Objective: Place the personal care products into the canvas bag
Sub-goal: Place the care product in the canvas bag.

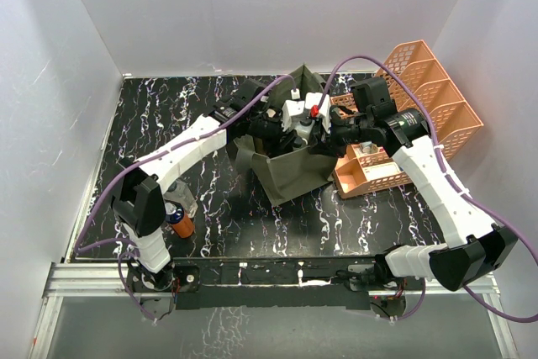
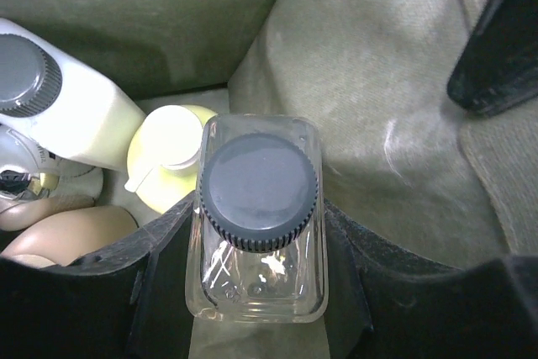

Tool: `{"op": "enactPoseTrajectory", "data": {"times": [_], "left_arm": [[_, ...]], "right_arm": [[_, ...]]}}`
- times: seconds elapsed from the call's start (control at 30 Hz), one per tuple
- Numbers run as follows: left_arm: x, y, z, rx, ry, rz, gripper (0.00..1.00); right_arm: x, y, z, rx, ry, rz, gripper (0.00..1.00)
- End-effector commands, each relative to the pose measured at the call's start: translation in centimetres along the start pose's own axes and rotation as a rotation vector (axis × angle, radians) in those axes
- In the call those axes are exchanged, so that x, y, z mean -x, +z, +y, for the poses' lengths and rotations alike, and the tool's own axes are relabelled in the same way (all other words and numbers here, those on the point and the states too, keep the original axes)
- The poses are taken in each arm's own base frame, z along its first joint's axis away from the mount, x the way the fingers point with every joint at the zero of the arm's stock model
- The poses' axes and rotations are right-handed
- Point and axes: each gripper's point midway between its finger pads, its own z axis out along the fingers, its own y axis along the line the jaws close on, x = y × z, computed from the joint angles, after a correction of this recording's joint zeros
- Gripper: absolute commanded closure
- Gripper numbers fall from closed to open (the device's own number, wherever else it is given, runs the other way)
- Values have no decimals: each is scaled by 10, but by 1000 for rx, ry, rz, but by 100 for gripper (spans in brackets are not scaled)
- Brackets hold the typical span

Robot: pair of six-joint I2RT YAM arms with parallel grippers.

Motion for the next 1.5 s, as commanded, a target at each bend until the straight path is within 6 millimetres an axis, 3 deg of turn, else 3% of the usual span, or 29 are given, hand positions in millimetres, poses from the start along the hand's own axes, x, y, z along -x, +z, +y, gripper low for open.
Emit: {"op": "enactPoseTrajectory", "data": {"times": [0.0, 0.17, 0.37, 0.77, 0.97, 1.47], "left_arm": [[23, 0, 20, 111, 29, -72, 100], [12, 4, 28, 164, -13, -64, 100], [9, 6, 20, 126, -15, -71, 100], [-23, 6, -1, 43, 7, 3, 100], [-38, 5, -2, 47, 5, 48, 94], [-41, 2, -10, 12, -85, 115, 70]], "right_arm": [[36, -12, 3, -15, -67, -116, 91], [38, -14, 3, -18, -68, -117, 91], [43, -17, 5, -12, -74, -127, 92], [36, -15, 2, -28, -74, -107, 91], [36, -14, 0, -29, -72, -104, 91], [44, -19, -1, -35, -97, -111, 91]]}}
